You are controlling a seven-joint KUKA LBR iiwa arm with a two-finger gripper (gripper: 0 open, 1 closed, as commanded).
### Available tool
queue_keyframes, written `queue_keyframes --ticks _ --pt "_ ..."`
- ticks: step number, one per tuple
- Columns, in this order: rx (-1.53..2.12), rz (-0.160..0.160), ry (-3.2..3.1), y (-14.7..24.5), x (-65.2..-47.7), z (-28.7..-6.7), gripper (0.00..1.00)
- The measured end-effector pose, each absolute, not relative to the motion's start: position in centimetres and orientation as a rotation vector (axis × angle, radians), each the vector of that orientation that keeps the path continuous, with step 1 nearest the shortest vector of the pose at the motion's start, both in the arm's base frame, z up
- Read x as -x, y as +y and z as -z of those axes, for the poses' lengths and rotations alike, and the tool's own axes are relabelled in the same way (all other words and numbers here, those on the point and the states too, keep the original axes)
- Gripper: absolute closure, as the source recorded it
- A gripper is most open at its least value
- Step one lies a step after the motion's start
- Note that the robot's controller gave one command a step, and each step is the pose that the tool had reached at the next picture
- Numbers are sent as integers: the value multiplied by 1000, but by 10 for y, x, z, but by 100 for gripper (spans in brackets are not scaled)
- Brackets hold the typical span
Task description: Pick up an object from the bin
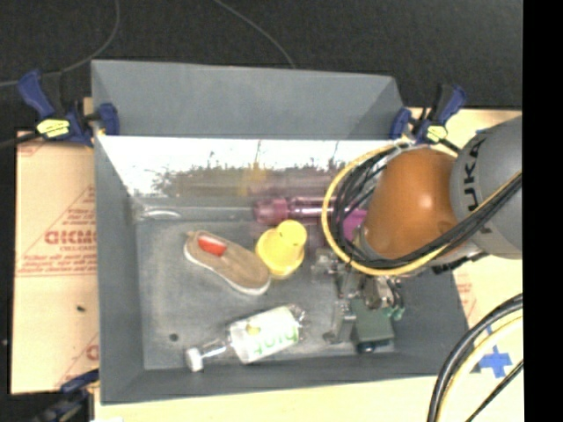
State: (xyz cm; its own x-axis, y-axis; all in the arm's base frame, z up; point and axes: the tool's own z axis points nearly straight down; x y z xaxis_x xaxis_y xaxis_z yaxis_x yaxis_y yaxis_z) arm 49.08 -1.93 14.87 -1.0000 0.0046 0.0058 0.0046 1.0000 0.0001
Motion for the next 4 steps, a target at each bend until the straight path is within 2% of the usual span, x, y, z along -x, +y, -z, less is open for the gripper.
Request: queue_keyframes --ticks 1,2,3,4 --pt "6 -1 -3144 -19 -493 -153 0" --pt "-206 1 -3134 59 -484 -69 0" --pt "-104 0 -3146 61 -494 -122 0" --pt "-207 2 -3137 102 -473 -100 0"
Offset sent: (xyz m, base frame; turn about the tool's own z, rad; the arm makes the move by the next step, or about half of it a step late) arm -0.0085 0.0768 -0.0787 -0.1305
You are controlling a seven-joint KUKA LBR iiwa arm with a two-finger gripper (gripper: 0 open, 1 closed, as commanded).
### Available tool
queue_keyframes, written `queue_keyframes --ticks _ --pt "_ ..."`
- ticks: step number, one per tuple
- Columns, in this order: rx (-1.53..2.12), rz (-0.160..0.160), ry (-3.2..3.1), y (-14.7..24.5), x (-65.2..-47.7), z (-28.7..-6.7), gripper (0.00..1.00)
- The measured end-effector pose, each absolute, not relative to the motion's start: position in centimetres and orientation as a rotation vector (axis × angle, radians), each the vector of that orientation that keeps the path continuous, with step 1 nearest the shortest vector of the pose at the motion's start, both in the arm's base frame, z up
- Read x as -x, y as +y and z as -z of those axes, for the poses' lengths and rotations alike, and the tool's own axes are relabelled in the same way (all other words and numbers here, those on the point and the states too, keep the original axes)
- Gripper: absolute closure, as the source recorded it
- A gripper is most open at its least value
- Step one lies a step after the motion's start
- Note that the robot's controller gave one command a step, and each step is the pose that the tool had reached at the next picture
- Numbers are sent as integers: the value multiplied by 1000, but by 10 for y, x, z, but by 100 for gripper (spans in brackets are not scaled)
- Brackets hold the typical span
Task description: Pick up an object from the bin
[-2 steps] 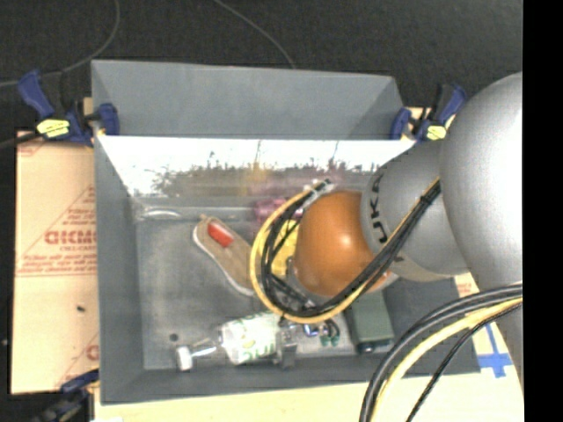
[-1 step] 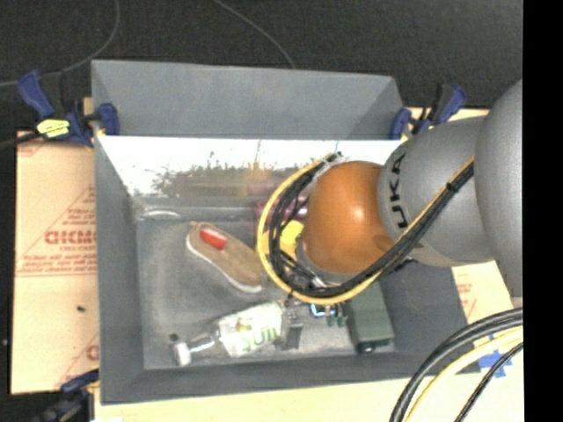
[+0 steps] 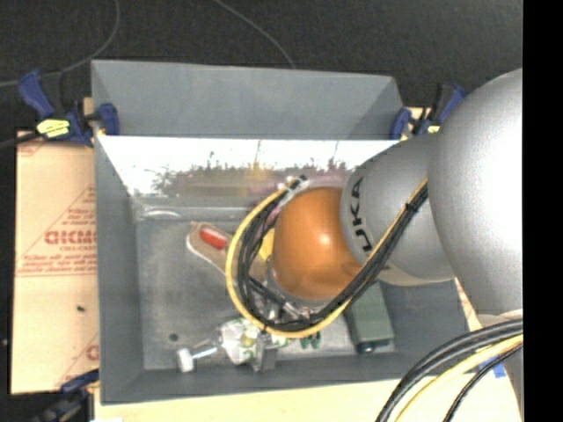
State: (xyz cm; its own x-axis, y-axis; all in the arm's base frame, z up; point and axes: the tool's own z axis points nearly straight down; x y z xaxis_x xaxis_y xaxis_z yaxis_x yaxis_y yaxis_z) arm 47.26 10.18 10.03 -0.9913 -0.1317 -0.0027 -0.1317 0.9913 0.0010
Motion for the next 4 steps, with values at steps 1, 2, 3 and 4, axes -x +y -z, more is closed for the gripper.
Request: queue_keyframes --ticks 1,2,3,4 --pt "83 -4 3123 97 -479 -72 0" --pt "234 -1 3126 81 -475 -71 100" --pt "234 -1 3125 81 -475 -71 100" --pt "234 0 3129 81 -473 -77 100"
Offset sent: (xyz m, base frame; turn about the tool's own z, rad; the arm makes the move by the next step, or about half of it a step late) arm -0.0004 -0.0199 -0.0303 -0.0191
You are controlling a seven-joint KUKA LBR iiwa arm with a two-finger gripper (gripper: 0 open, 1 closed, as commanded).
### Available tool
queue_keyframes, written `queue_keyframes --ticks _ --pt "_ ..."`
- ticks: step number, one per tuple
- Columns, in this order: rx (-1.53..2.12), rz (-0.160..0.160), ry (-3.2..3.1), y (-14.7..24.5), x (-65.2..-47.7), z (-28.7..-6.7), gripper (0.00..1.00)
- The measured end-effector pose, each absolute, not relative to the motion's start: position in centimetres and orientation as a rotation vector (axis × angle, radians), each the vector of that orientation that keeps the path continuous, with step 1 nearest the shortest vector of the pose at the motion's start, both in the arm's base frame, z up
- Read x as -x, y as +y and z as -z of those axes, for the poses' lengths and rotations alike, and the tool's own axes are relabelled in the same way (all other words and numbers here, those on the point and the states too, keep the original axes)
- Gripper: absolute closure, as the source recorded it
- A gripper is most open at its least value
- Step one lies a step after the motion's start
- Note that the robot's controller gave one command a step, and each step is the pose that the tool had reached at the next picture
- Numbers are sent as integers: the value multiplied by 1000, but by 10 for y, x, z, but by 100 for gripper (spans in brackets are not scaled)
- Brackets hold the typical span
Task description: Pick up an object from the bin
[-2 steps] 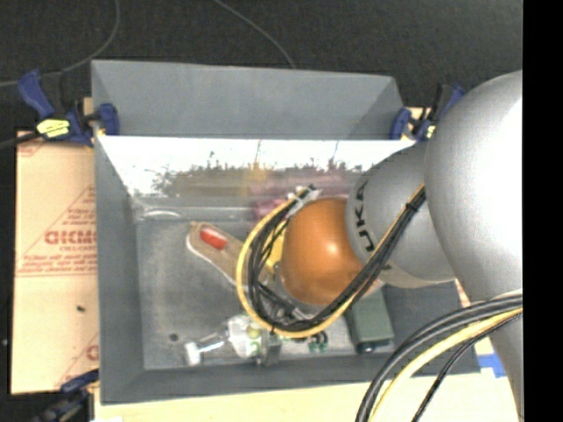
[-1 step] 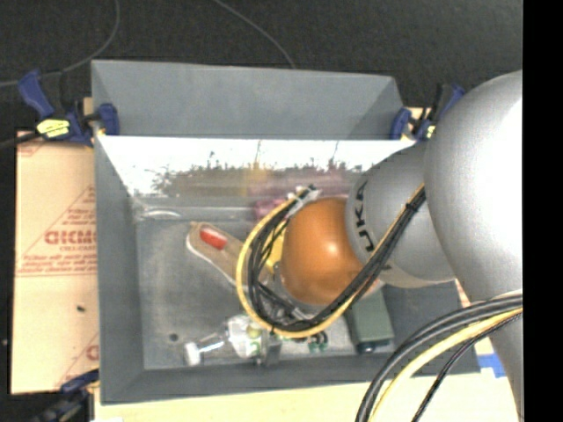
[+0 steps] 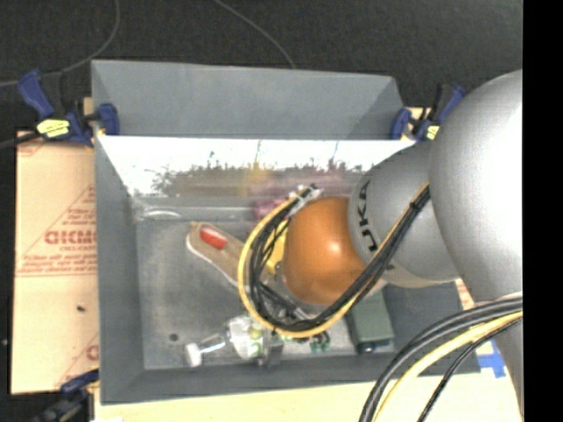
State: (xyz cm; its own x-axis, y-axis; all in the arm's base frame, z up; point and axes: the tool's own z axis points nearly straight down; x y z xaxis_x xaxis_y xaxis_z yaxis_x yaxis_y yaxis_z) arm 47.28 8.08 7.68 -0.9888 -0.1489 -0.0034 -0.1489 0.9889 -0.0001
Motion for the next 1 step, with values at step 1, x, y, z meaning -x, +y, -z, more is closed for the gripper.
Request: queue_keyframes --ticks 1 --pt "234 1 3133 80 -472 -97 100"
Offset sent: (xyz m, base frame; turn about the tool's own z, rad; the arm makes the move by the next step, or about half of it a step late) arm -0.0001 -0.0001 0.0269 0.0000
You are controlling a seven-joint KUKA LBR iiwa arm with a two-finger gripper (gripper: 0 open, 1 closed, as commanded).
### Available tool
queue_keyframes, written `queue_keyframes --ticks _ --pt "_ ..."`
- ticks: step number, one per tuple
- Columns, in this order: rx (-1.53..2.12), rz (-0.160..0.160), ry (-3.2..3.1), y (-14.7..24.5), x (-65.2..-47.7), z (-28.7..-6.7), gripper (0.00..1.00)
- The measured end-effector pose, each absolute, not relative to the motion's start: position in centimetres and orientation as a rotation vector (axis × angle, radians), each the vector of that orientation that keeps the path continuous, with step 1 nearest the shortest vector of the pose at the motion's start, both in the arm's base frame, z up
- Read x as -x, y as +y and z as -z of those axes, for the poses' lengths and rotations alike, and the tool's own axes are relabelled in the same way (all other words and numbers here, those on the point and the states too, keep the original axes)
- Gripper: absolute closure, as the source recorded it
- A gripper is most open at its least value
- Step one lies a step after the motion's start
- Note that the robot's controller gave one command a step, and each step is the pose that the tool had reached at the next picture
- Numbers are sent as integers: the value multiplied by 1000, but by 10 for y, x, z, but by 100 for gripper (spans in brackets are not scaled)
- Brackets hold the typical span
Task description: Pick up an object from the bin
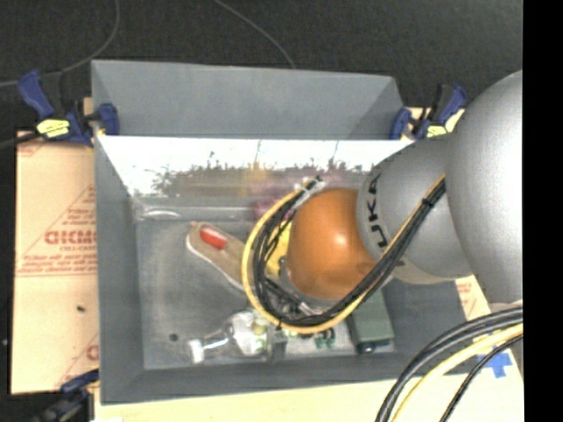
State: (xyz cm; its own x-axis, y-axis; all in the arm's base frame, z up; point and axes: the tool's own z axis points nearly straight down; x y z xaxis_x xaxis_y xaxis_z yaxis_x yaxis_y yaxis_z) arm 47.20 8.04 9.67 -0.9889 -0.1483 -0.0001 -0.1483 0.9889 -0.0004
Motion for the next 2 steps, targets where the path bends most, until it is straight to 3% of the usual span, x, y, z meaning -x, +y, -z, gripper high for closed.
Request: queue_keyframes --ticks 2 --pt "233 1 3131 80 -473 -118 100"
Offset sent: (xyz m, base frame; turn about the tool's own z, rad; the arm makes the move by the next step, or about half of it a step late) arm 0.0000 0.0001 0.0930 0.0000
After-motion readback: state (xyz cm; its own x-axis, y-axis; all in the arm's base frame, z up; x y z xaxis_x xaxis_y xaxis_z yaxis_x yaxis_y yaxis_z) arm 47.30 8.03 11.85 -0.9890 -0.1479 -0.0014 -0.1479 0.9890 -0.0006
